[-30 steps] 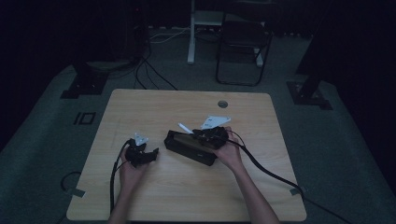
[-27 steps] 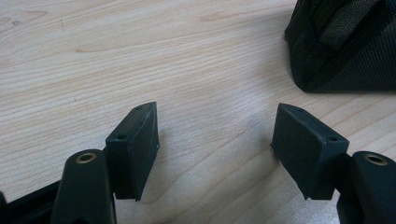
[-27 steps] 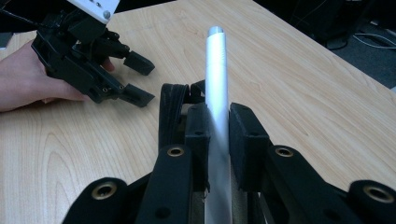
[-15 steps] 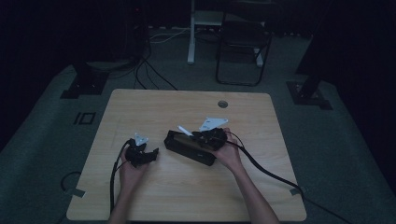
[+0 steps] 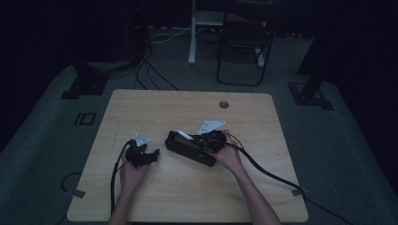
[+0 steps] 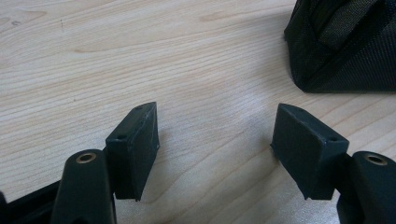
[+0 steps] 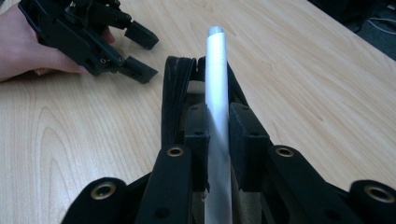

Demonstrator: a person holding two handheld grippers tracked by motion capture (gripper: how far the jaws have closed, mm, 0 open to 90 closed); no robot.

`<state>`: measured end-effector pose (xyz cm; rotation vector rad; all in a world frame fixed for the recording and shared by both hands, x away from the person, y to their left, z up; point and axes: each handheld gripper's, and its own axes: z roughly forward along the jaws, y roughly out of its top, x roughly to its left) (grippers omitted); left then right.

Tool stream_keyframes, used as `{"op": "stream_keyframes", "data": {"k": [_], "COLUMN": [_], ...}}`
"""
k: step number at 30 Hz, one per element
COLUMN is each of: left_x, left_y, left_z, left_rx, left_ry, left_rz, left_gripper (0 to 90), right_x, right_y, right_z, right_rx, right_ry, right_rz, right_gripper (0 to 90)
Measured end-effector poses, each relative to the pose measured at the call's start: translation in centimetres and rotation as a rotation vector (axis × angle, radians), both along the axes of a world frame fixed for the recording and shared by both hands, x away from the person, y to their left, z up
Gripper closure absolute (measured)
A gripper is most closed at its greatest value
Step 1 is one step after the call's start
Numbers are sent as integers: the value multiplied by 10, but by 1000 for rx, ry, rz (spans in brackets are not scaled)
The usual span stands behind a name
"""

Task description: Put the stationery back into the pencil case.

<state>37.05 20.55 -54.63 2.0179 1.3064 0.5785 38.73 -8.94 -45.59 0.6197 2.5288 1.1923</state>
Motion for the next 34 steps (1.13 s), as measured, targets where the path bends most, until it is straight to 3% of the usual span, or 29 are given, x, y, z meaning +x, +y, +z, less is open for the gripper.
{"op": "stream_keyframes", "data": {"k": [1, 5, 14, 25, 28, 34], "left_x": [0, 0, 0, 0, 0, 0], "left_y": [0, 0, 0, 0, 0, 0], "left_z": [0, 0, 0, 0, 0, 0], "left_rx": [0, 0, 1, 1, 2, 1], "left_ry": [0, 0, 0, 0, 1, 1], "left_rz": [0, 0, -2, -1, -2, -2], "left_gripper": [323, 323, 322, 322, 322, 322], "right_x": [0, 1, -7, -21, -21, -19], "right_y": [0, 0, -8, -26, -36, -57], "right_z": [-1, 0, 11, 37, 38, 37], "right_rx": [-2, 12, 38, 75, 106, 109], "right_ry": [3, -1, -26, -86, -88, -86], "right_rz": [3, -8, -55, -123, -132, -188], "right_gripper": [774, 608, 500, 474, 475, 468]}}
